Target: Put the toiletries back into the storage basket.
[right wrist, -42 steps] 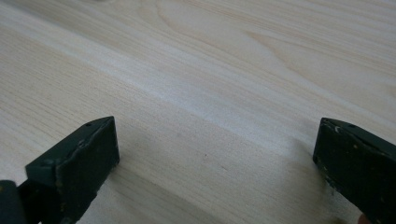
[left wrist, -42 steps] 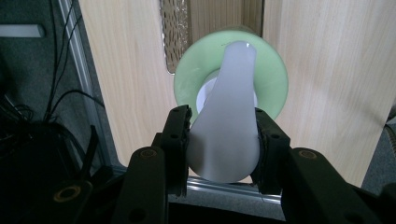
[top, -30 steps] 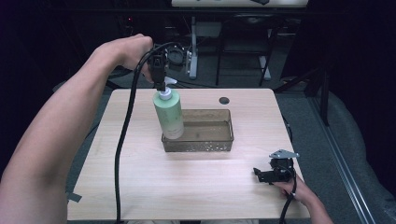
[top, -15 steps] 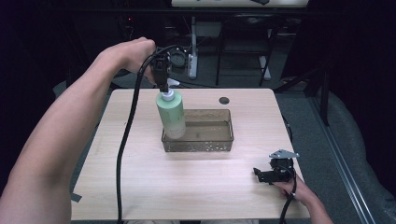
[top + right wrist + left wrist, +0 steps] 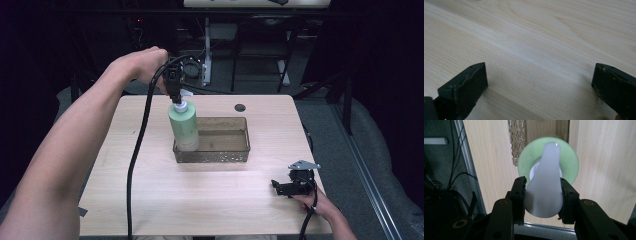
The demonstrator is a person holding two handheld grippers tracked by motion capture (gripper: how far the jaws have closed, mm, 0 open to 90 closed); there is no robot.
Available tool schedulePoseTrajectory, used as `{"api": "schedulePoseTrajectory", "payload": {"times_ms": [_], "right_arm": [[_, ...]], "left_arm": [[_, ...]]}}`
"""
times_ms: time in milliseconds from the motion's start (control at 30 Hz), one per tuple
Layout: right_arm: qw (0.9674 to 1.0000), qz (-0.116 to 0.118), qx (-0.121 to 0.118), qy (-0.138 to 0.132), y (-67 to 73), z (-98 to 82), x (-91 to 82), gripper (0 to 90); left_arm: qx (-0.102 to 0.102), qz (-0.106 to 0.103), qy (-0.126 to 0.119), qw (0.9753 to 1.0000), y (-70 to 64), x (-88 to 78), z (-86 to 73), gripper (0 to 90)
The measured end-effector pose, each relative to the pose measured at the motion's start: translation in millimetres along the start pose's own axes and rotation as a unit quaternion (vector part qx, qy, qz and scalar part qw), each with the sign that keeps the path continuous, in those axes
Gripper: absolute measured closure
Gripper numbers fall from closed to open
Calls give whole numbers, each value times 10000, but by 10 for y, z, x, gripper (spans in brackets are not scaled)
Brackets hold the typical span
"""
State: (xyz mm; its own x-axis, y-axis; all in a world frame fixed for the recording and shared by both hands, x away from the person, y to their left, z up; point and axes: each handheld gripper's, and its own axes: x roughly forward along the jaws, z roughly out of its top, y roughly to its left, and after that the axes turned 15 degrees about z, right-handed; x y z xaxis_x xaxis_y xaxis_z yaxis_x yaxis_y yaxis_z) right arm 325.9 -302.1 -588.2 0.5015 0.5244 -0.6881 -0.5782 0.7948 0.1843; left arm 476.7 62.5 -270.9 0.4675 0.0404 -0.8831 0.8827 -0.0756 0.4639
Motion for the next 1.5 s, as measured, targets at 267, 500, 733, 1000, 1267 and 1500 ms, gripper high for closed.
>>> {"api": "schedulePoseTrajectory", "payload": {"times_ms": [267,500,733,1000,1267,1500], "right_arm": [[10000,-1,8,-9,2,-1,1,0],[10000,3,5,-10,1,-1,1,0],[10000,3,3,-8,1,-1,0,0],[10000,4,1,-9,1,-2,0,0],[10000,2,3,-7,2,-2,0,0],[10000,4,0,-9,2,-3,0,0]], "left_arm": [[-18,4,22,10000,-13,62,-25,632],[-18,-37,45,10000,-22,108,-25,632],[-57,-110,36,9999,-23,150,-22,631],[-31,-146,75,9999,-42,194,-17,632],[34,-223,155,9996,-89,299,-4,631],[50,-263,199,9994,-88,324,4,631]]}}
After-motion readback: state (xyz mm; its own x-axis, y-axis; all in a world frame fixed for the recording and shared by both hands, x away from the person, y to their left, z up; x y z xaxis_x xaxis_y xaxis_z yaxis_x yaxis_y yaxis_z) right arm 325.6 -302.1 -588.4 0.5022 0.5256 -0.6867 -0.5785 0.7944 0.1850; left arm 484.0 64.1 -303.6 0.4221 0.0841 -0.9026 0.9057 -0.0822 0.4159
